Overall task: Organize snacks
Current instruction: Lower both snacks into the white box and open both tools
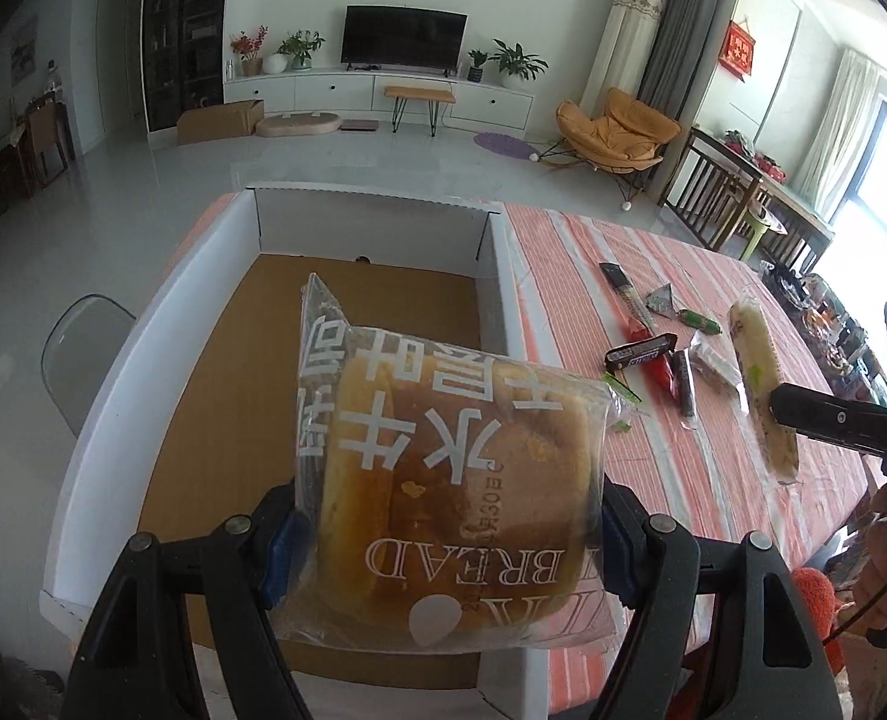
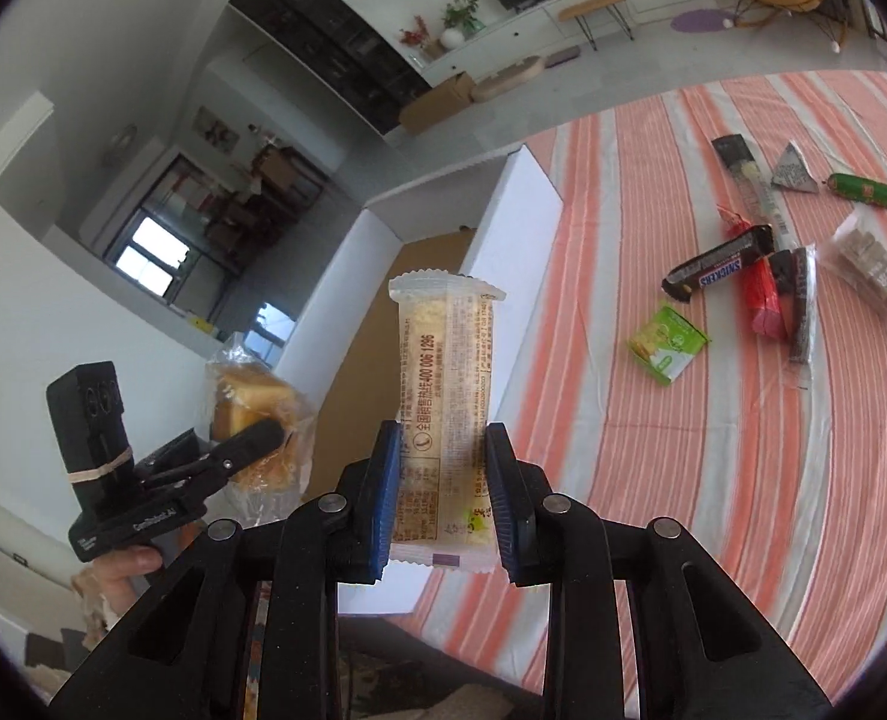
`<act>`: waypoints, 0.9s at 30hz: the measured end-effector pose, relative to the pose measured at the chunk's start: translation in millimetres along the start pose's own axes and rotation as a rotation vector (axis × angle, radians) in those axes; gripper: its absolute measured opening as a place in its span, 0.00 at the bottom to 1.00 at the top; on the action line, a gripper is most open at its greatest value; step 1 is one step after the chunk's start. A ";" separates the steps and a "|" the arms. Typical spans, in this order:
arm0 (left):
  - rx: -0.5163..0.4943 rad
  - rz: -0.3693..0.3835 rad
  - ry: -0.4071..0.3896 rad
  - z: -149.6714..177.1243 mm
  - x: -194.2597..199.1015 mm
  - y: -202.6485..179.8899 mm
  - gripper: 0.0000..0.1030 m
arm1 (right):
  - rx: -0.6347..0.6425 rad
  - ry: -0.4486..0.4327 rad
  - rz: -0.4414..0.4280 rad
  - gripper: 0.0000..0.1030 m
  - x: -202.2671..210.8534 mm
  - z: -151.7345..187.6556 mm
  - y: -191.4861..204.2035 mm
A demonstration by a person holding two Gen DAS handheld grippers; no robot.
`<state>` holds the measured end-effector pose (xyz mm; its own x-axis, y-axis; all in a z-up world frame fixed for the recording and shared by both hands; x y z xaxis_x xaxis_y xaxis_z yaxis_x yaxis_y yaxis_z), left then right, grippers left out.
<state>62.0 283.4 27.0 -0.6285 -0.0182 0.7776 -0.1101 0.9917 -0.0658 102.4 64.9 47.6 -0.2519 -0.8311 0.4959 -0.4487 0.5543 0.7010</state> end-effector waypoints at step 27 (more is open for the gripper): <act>0.053 -0.113 0.057 37.1 -60.8 25.8 0.90 | 0.094 -0.164 0.537 0.72 31.0 76.3 -115.4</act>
<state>68.8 305.4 -45.2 -0.5650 -0.1204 0.8162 -0.2188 0.9757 -0.0075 80.9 -28.4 -57.1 -0.5925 -0.4339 0.6787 -0.2935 0.9009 0.3198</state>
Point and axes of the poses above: each gripper's, at about its wrist camera, not at the fingertips, and x roughly against the way its jaws point, y to its left, z to its underside, the point moved 4 cm from there along -x, roughly the way its jaws point, and after that the axes turned 8 degrees about -z, right-handed, at the moved point
